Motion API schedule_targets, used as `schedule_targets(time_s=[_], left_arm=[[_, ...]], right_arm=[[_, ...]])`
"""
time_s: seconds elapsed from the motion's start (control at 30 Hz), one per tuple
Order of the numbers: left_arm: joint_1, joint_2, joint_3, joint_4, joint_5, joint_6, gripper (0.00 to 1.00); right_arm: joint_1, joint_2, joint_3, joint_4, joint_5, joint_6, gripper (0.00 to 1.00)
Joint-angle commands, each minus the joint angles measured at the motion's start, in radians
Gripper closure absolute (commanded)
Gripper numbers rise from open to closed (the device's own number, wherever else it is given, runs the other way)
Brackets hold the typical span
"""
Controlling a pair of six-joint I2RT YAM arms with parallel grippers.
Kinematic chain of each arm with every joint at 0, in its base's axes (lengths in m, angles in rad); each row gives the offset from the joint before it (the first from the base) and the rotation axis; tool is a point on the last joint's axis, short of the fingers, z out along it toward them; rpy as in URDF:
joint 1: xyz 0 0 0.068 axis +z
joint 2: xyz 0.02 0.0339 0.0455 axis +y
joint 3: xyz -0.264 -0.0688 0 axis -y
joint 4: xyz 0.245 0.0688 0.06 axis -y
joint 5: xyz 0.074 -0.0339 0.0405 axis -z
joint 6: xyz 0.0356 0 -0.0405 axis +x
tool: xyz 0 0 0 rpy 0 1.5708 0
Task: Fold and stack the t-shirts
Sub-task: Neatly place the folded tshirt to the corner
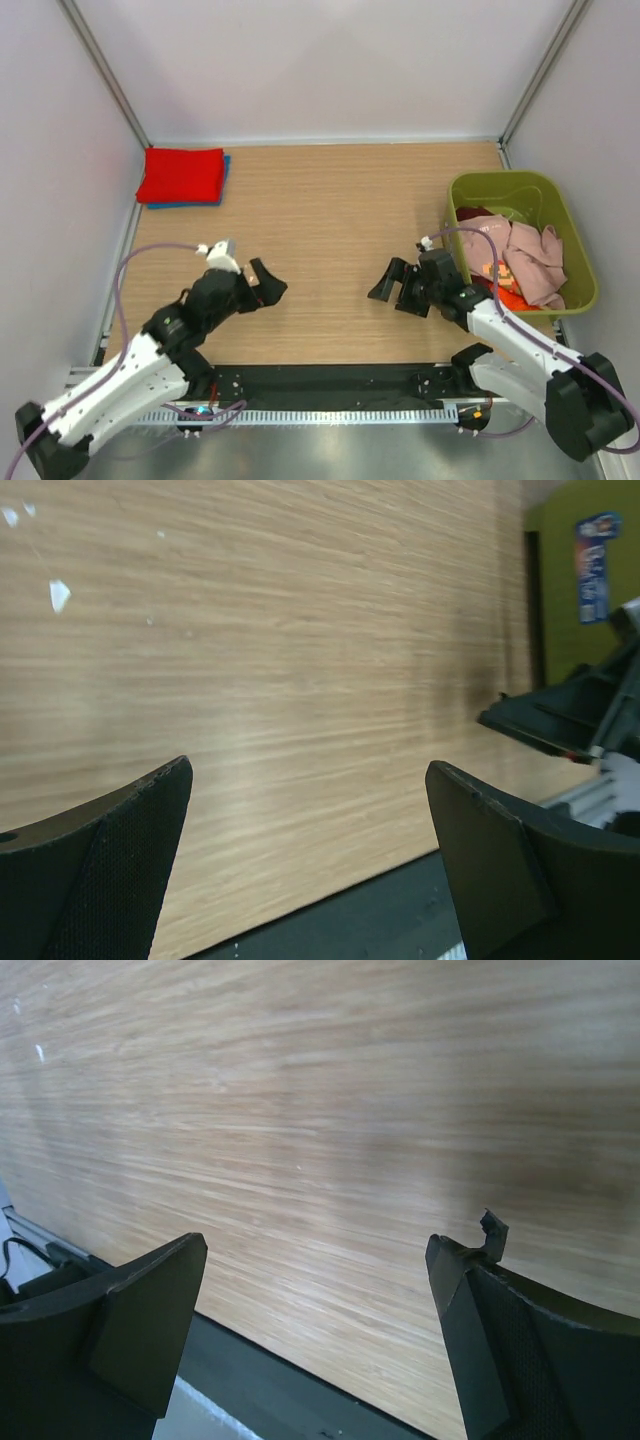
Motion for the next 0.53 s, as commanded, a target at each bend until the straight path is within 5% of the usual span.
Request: schedule_targets(time_s=[0.0,0.13,0.23,0.4,0.5], left_arm=[[0.000,-0.309,-0.163,0.048,0.076,-0.166,0.00],[-0.002,-0.734,-0.297,-0.180,0.054,-0.280,0.00],[-0.002,-0.562,-0.304,-0.088,0.202,-0.211,0.00],[0.000,-0.728,-0.421,0.012,0.271,-0.324,0.00],[-0.002,-0.649,-0.500,0.146,0.352,-0.379,0.00]], right_arm=[[0.041,-0.096,-0.090,0.131,0.117,0.092,0.00],[0.045,-0.270,-0.220,0.123,0.101,0.179,0.00],[0.050,-0.408,-0.314,0.091,0.099,0.256,0.00],[0.050,-0.591,-0.426,0.028,0.110,0.316,0.00],[0.050,-0.666,-0.484,0.011,0.067,0.339,0.00]])
